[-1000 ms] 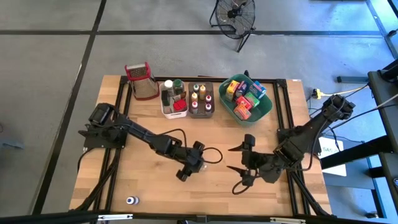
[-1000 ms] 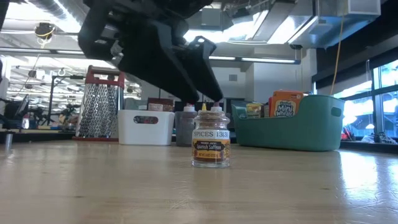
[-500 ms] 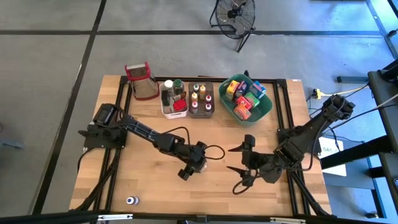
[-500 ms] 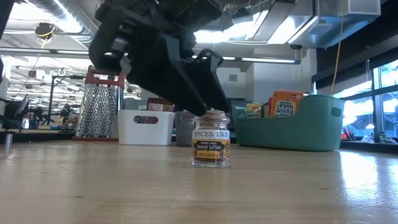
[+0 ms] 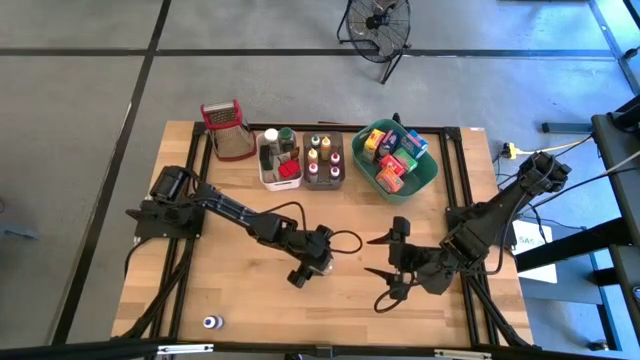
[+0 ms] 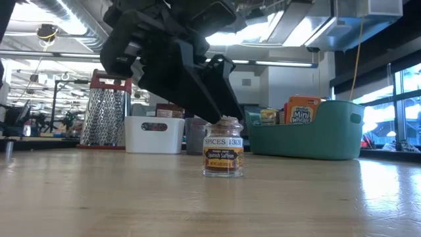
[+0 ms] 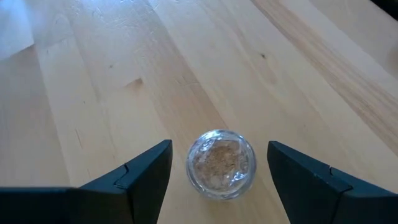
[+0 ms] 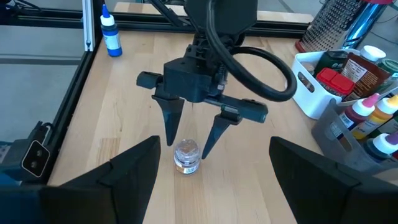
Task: Pick & Place Kitchen Items
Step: Put the brown spice can into the left white bin
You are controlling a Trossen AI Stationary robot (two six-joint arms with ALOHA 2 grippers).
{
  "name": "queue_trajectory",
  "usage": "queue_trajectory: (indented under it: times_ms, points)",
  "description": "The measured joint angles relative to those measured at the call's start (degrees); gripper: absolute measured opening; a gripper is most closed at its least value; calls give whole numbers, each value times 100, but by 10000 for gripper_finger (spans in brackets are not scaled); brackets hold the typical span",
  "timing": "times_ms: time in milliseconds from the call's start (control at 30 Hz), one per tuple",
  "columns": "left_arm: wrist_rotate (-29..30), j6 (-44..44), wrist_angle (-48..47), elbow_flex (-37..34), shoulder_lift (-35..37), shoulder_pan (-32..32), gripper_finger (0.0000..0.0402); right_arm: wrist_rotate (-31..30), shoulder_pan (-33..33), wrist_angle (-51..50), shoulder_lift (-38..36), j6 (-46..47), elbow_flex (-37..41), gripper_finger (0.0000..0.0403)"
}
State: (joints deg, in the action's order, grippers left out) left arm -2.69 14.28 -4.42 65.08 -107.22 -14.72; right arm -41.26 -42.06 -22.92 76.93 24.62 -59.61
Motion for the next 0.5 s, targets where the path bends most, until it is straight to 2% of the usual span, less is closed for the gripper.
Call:
queue_trajectory:
  times_ms: [167,400,500]
  points:
    - [-7,11,-17,-2,-94,0,258,-9,0,0,0,0,0,305]
    - [-532,-31,26,2,-192,201,258,-11,0,-4,0,-1,0,305]
    - [-589,-105,9,2,-212,260,258,-11,0,-4,0,-2,0,305]
